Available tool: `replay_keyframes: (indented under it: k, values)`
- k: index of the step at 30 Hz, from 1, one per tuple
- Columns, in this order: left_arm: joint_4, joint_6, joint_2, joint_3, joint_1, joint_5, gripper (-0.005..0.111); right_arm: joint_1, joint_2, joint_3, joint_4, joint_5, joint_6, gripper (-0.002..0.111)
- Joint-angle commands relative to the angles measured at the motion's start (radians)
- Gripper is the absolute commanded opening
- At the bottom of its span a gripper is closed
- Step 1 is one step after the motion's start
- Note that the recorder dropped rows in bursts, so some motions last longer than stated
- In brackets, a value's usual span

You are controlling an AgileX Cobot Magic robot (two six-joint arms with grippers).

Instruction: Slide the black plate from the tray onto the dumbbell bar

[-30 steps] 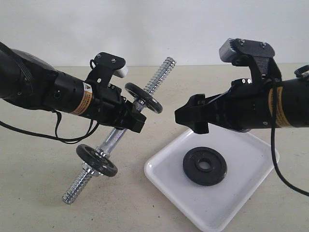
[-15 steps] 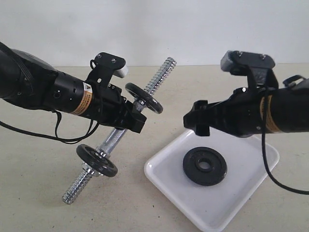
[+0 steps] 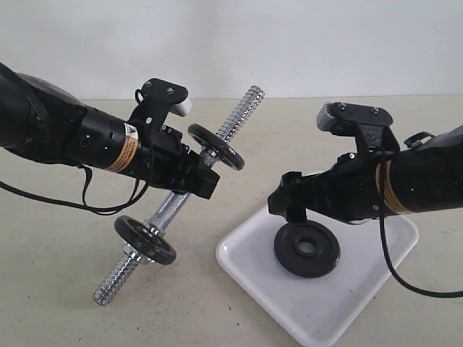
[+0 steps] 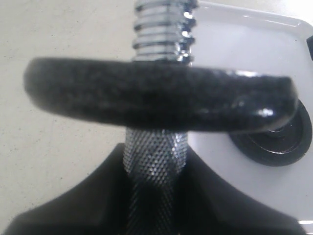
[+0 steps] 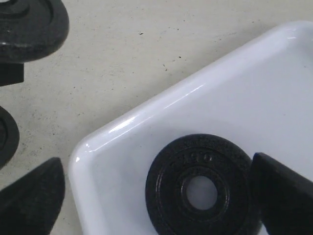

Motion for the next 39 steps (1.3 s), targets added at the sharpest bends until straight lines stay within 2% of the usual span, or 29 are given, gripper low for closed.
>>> replay_keyframes:
  k: [1, 8, 21, 29, 33, 36, 39]
  values:
    - [-0.036, -0.026, -0.06, -0.031, 0.002, -0.039, 0.004, 0.001, 0.002, 0.002, -0.001, 0.005, 0.0, 0.092]
    - [-0.036, -0.03, -0.06, -0.031, 0.002, -0.039, 0.004, 0.001, 0.002, 0.002, -0.001, 0.021, 0.012, 0.092]
    - [-0.036, -0.036, -0.06, -0.031, 0.002, -0.052, 0.004, 0.001, 0.002, 0.002, -0.001, -0.153, 0.012, 0.092]
    - [-0.036, -0.038, -0.06, -0.031, 0.002, -0.052, 0.004, 0.001, 0.002, 0.002, -0.001, -0.107, 0.036, 0.092]
    - [-0.036, -0.038, -0.06, -0.031, 0.002, -0.049, 0.004, 0.001, 0.002, 0.002, -0.001, -0.142, -0.05, 0.092]
    - [-0.036, -0.038, -0.06, -0.031, 0.002, -0.055, 0.004, 0.001, 0.002, 0.012, -0.001, -0.091, 0.032, 0.092]
    - [-0.036, -0.038, -0.06, -0.031, 0.002, -0.055, 0.004, 0.001, 0.002, 0.094, -0.001, 0.076, 0.015, 0.092]
